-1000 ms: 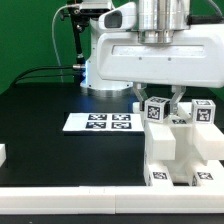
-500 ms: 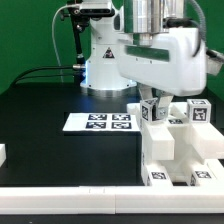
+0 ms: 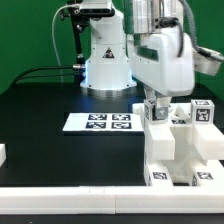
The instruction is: Assemble chair
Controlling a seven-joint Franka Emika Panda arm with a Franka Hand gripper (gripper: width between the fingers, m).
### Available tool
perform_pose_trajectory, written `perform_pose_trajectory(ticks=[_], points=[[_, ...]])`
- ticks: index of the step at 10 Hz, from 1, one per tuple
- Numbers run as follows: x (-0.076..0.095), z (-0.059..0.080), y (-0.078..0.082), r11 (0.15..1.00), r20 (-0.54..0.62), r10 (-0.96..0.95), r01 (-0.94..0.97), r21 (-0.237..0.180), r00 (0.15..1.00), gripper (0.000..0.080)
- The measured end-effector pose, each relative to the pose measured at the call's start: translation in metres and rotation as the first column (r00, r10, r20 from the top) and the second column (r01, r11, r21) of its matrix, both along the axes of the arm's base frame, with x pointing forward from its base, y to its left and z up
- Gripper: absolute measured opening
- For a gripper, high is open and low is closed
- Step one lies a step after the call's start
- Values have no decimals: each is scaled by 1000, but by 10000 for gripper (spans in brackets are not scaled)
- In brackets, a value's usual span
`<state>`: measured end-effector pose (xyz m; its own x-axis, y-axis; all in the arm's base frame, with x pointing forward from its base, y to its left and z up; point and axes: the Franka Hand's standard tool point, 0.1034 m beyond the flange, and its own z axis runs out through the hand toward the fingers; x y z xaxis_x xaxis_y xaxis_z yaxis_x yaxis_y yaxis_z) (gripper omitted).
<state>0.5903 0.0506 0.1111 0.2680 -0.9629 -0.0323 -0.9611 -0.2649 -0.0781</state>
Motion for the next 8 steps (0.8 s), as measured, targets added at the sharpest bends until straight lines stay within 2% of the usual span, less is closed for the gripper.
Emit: perform_pose_trajectory(ticks=[1,2,3,4,6,8], points=[[2,1,0,992,8,124,-124,-11,992,430],[3,2,-4,942,17,336,-335,-29,942,561],[3,2,-6,909,13,416,-415,-31,909,633],[3,2,-5,900,14,436,-435,-33,900,633],[3,2,-6,815,15,579,-578,-47,815,645],[2,2,2,562,-12,825,-822,-93,565,649]])
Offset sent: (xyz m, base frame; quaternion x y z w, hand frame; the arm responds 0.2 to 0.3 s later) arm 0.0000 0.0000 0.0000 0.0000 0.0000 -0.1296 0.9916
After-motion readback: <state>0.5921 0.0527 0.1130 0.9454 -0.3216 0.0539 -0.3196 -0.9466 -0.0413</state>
